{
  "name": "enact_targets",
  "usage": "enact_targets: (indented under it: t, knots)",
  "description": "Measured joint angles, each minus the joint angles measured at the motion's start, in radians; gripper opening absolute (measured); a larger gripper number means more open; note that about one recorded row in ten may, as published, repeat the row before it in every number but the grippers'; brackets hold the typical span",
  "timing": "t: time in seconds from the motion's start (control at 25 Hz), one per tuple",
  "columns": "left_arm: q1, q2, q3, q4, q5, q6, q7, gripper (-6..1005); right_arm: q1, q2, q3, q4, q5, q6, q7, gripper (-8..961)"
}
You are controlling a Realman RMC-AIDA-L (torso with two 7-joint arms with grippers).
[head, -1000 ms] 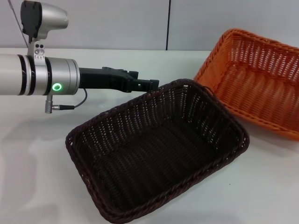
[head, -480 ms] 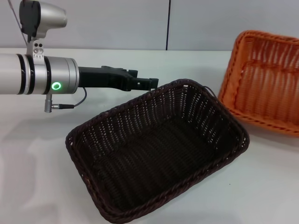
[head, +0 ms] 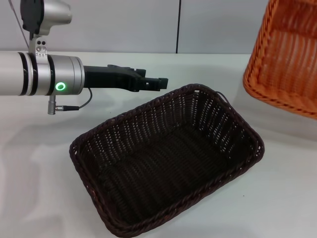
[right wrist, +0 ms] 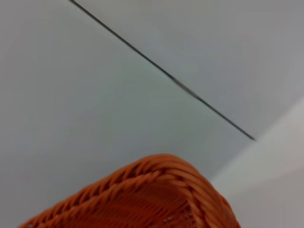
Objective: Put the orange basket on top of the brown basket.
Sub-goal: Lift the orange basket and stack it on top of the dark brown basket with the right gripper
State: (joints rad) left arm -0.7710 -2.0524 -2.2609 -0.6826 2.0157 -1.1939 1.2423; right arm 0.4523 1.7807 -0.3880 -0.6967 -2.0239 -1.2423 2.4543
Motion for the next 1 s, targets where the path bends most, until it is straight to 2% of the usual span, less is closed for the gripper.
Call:
enact_targets:
  t: [0.04,0.12,0.16,0.2,0.32,0.36,0.4,0.44,0.48,0.52,0.56,0.64,0.68,0.72,0.84,0.88,0.92,1.0]
  knots:
    - [0.001,0.000,-0.001,-0.001,0.000,0.007,0.000,863,-0.007,0.000,0.000,0.000,0.075,-0.026,-0.034,198]
    - [0.003,0.001,-0.002,-0.002,-0.001,0.015,0.000,863,-0.010,0.000,0.000,-0.001,0.111,-0.040,-0.051,201]
    - [0.005,0.001,-0.003,-0.003,-0.005,0.019,0.000,863,-0.014,0.005,0.000,-0.001,0.198,-0.076,-0.079,202]
    - [0.006,0.001,-0.003,-0.003,-0.006,0.021,0.000,863,-0.014,0.005,0.000,-0.001,0.198,-0.076,-0.079,204]
    - [0.009,0.002,-0.003,-0.004,-0.013,0.034,0.000,863,-0.011,0.018,-0.006,-0.003,0.302,-0.135,-0.107,209]
    - [0.009,0.002,-0.003,-0.004,-0.013,0.038,0.000,863,0.000,0.035,-0.010,-0.014,0.334,-0.179,-0.112,211]
    - [0.010,0.002,-0.003,-0.004,-0.014,0.040,0.001,863,0.000,0.035,-0.010,-0.014,0.334,-0.179,-0.112,212]
    - [0.010,0.002,-0.003,-0.004,-0.015,0.040,0.001,863,0.009,0.049,-0.012,-0.025,0.341,-0.203,-0.113,214]
    - [0.010,0.002,-0.003,-0.004,-0.018,0.042,0.001,863,0.024,0.077,-0.014,-0.048,0.343,-0.234,-0.117,216]
    - [0.010,0.002,-0.003,-0.004,-0.018,0.042,0.001,863,0.024,0.077,-0.014,-0.048,0.343,-0.234,-0.117,217]
    - [0.010,0.002,-0.003,-0.004,-0.018,0.042,0.001,863,0.033,0.093,-0.015,-0.059,0.343,-0.249,-0.124,219]
    - [0.009,0.003,-0.003,-0.005,-0.020,0.043,0.001,863,0.052,0.134,-0.030,-0.091,0.339,-0.284,-0.153,222]
    - [0.009,0.003,-0.003,-0.005,-0.020,0.043,0.001,863,0.060,0.166,-0.070,-0.120,0.337,-0.297,-0.180,224]
    - [0.007,0.003,-0.003,-0.005,-0.020,0.044,0.001,863,0.060,0.166,-0.070,-0.120,0.337,-0.297,-0.180,226]
    - [0.007,0.003,-0.003,-0.005,-0.020,0.044,0.001,863,0.065,0.208,-0.149,-0.145,0.337,-0.302,-0.222,231]
    - [0.004,0.003,-0.003,0.001,-0.020,0.048,0.001,863,0.066,0.228,-0.191,-0.146,0.337,-0.300,-0.260,232]
    - [0.004,0.003,-0.003,0.001,-0.020,0.048,0.001,863,0.066,0.228,-0.191,-0.146,0.337,-0.300,-0.260,234]
    - [0.002,0.003,-0.003,0.002,-0.020,0.054,0.001,863,0.068,0.245,-0.230,-0.139,0.337,-0.289,-0.301,237]
